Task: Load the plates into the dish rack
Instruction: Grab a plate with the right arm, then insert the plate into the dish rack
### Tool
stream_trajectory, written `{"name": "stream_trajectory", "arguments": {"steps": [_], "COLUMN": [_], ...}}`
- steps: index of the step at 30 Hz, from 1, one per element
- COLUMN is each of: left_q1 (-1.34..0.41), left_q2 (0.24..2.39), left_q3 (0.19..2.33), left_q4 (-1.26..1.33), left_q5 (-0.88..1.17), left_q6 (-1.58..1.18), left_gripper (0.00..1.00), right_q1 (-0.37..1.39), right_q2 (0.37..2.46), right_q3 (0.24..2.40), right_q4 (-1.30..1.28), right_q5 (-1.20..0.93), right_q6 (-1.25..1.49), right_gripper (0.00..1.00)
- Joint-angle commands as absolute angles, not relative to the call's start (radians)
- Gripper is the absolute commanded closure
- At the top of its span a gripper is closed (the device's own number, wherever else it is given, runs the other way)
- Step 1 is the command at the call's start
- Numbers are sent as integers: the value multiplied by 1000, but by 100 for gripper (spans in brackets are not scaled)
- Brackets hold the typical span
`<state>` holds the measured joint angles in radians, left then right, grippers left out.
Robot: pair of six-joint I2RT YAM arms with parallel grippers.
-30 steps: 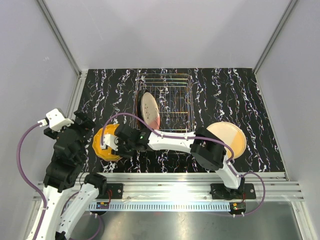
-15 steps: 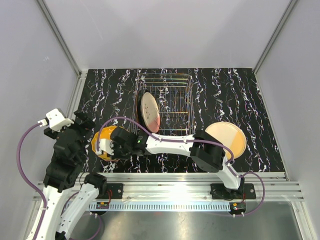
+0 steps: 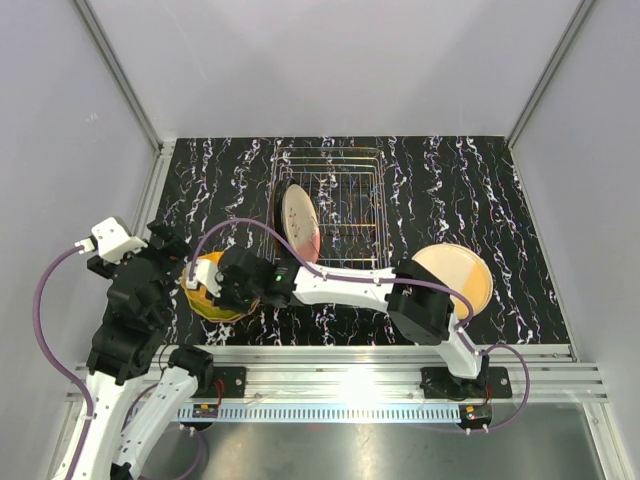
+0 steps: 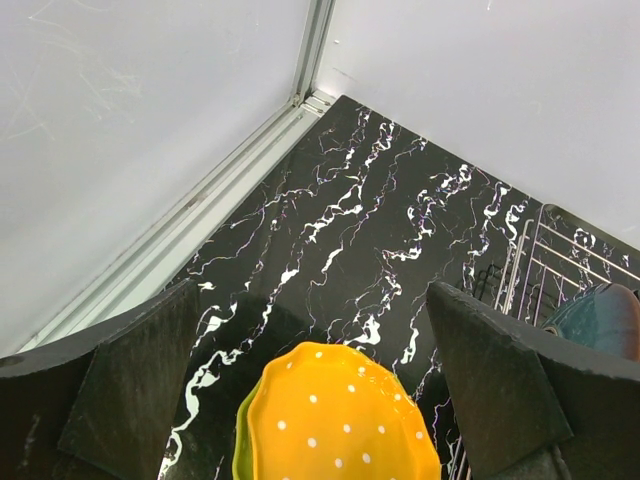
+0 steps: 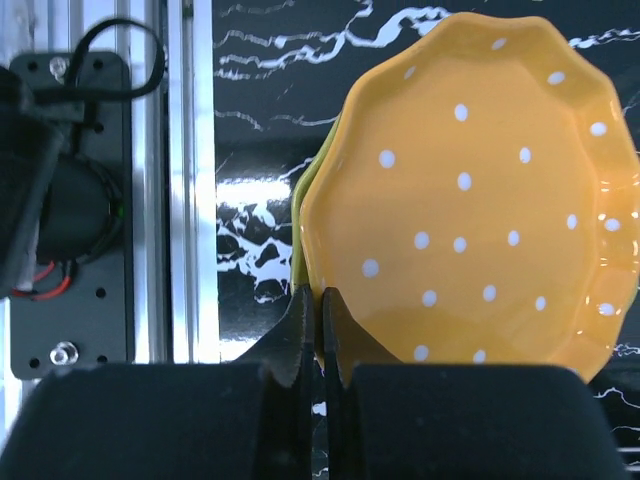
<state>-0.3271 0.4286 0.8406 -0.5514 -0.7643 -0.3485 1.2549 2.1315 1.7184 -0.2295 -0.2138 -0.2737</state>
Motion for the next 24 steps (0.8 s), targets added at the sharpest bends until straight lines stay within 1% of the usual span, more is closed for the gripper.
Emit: {"name": "stream_trajectory", "arguments": {"steps": [1, 4, 9, 17, 24], "left_q1": [-324, -325, -324, -324, -324], "left_q2": [423, 419, 419, 426, 434], "left_q3": [836, 834, 834, 834, 833], "left_q4": [-509, -511, -514, -514, -512], "left_q5": [-793, -802, -816, -808, -801], "left_q6": [-359, -362, -371, -368, -365], "left_gripper": [1, 1, 1, 1, 1], "right_q1": [1255, 1252, 1236, 1220, 1218], "right_q2": [2049, 2030, 1965, 1945, 1885], "right_q3": [1813, 1815, 1767, 1798, 1691], "right_q4": [-187, -161, -42, -12, 81], "right_q5": [-204, -222, -282, -336, -337], "right_q6": [-170, -114, -6, 149, 221], "right_gripper": [100, 100, 100, 100, 100]}}
